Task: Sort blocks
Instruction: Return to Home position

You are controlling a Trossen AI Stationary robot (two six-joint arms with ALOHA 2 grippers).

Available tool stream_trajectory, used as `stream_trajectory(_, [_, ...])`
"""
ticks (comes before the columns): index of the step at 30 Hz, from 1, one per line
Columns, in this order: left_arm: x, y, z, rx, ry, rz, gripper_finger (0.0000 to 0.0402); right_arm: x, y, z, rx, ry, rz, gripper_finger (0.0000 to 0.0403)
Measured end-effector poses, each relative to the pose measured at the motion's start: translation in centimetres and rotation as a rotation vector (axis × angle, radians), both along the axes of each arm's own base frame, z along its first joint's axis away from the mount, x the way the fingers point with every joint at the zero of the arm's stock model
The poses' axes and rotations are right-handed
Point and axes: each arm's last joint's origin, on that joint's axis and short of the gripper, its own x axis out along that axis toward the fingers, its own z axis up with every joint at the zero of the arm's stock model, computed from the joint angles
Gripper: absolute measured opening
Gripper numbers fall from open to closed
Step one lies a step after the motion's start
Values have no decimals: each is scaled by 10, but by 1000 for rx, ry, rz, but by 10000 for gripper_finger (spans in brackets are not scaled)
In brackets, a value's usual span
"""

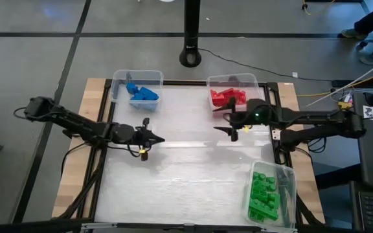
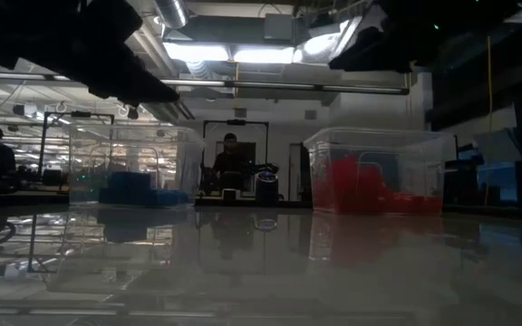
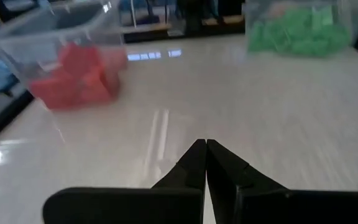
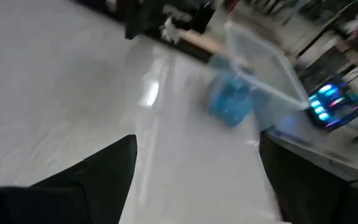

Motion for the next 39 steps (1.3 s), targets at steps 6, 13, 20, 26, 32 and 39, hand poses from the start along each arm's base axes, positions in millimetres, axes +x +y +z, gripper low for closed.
stream_trajectory(6, [-16,11,-7,-3,-103,37,1,-23,4,-14,21,-138,5,337])
stream_trajectory(13, [-32,23,-19,-38,-139,101,1,-25,5,-11,213,-185,-26,337])
stream_trajectory(20, [-39,26,-22,-98,-187,35,1,-27,5,-13,108,-146,7,239])
stream_trajectory(26, [-45,28,-30,-136,-229,-8,1,-33,6,-13,69,-123,26,40])
stream_trajectory(32, [-54,31,-34,-157,-262,15,1,-52,9,-18,47,-118,18,41])
stream_trajectory(39, [-60,32,-30,-152,-275,17,1,-87,14,-48,52,-227,12,64])
